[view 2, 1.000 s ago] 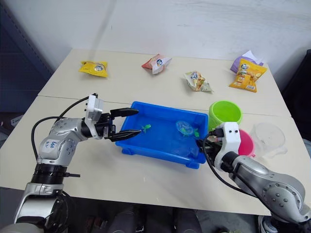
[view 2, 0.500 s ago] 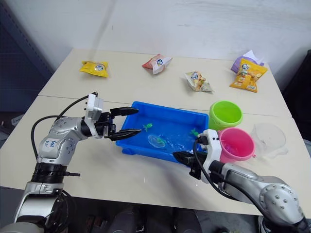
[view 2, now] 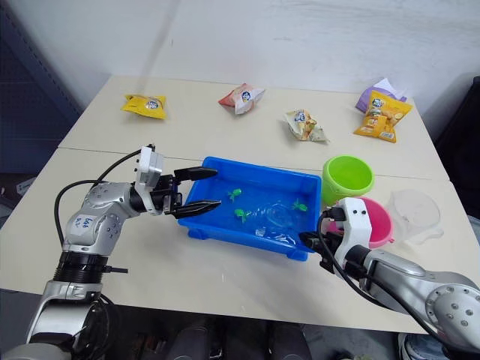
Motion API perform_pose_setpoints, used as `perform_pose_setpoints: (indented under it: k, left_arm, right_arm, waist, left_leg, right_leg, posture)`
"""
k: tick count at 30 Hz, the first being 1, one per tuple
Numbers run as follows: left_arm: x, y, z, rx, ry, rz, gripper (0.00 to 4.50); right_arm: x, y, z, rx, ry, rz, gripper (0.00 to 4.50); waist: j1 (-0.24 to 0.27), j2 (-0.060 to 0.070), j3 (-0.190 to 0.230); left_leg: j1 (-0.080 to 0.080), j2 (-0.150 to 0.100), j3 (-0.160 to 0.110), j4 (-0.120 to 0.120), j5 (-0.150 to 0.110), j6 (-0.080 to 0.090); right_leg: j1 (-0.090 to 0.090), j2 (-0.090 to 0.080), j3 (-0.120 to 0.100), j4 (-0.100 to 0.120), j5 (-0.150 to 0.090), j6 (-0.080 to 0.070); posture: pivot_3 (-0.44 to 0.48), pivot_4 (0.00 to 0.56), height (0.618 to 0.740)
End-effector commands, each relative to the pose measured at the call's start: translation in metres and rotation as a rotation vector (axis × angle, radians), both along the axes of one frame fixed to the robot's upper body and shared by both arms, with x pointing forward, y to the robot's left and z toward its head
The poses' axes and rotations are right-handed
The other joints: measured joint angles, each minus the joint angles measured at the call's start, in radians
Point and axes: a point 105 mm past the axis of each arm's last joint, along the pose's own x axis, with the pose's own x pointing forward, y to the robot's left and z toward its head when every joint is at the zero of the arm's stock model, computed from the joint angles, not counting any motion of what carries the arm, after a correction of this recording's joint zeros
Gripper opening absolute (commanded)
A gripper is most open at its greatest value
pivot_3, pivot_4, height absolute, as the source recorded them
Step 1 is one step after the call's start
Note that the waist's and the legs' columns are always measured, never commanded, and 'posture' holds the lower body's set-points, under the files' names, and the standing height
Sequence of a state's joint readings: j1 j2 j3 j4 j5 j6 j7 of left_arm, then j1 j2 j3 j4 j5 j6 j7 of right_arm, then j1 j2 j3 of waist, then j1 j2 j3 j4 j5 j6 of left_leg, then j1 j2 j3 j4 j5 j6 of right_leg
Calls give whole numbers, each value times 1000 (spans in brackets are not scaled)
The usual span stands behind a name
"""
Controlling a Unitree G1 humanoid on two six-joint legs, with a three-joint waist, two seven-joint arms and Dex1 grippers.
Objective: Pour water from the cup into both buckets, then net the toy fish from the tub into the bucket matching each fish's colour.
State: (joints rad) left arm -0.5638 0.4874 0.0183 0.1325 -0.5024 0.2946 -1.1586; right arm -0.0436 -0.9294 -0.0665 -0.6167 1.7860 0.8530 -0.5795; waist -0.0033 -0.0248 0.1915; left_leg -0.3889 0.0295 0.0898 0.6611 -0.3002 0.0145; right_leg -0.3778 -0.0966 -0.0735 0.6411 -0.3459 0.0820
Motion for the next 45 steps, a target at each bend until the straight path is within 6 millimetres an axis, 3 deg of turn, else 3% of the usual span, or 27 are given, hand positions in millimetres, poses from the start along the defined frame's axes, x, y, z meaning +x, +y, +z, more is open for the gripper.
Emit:
perform_pose_setpoints:
  k: [1, 10, 17, 21, 24, 33, 39, 41, 45]
  left_arm:
    - [-1, -1, 9, 4, -46, -11, 4435]
    - [0, -4, 10, -5, -52, -17, 4435]
    - [1, -5, 12, -5, -57, -21, 4435]
    - [2, -3, 12, -7, -53, -16, 4435]
    - [1, 0, 10, -8, -38, -9, 4435]
    - [1, 2, 10, 10, -36, -22, 4435]
    - [2, 1, 15, 2, -45, -38, 4435]
    - [2, -3, 18, -14, -49, -50, 4435]
    - [2, -11, 23, -32, -52, -79, 4435]
  right_arm:
    - [3, 5, 3, -9, 17, 6, 0]
    - [26, -19, 11, -150, -36, -122, 0]
    - [38, -17, 19, -225, -154, -130, 0]
    - [31, -2, 31, -343, -337, 40, 0]
    - [24, 7, 37, -340, -432, 118, 0]
    - [2, 7, 45, -331, -578, 212, 0]
    - [-13, -15, 59, -361, -647, 190, 0]
    - [-18, -21, 64, -451, -709, 231, 0]
    - [-16, -52, 74, -508, -777, 118, 0]
  waist:
    - [0, 0, 0]
    - [1, 0, 0]
    - [3, 0, 0]
    - [2, 0, 0]
    - [3, 0, 0]
    - [3, 0, 0]
    - [4, 0, 0]
    - [4, 0, 0]
    - [4, 0, 0]
  left_leg:
    - [0, 0, 0, 0, 0, 0]
    - [-1, 0, 0, 0, 0, 0]
    - [-2, 0, 0, 0, 0, 0]
    - [-3, 0, 0, 0, 0, 1]
    - [-2, 0, -1, 0, 0, 1]
    - [-2, 0, -1, 0, 0, 1]
    - [-2, -1, -1, 0, 0, 1]
    - [-2, -1, -1, 0, 0, 1]
    - [-1, -1, 0, 0, 0, 1]
  right_leg:
    - [0, 0, 0, 0, 0, 0]
    - [0, 0, -1, -2, 0, 0]
    - [0, 0, -1, -3, 1, 1]
    - [0, 0, -1, -4, 1, 1]
    - [0, 0, -1, -4, 1, 1]
    - [0, 0, -2, -4, 1, 1]
    - [1, 0, -1, -4, 1, 2]
    - [1, 0, -1, -4, 1, 2]
    - [1, 0, -1, -4, 1, 2]
  posture:
    - [0, 150, 738]
    - [0, 150, 738]
    - [0, 150, 738]
    - [0, 150, 738]
    - [0, 150, 738]
    - [0, 150, 738]
    - [0, 150, 738]
    - [0, 150, 738]
    - [0, 150, 738]
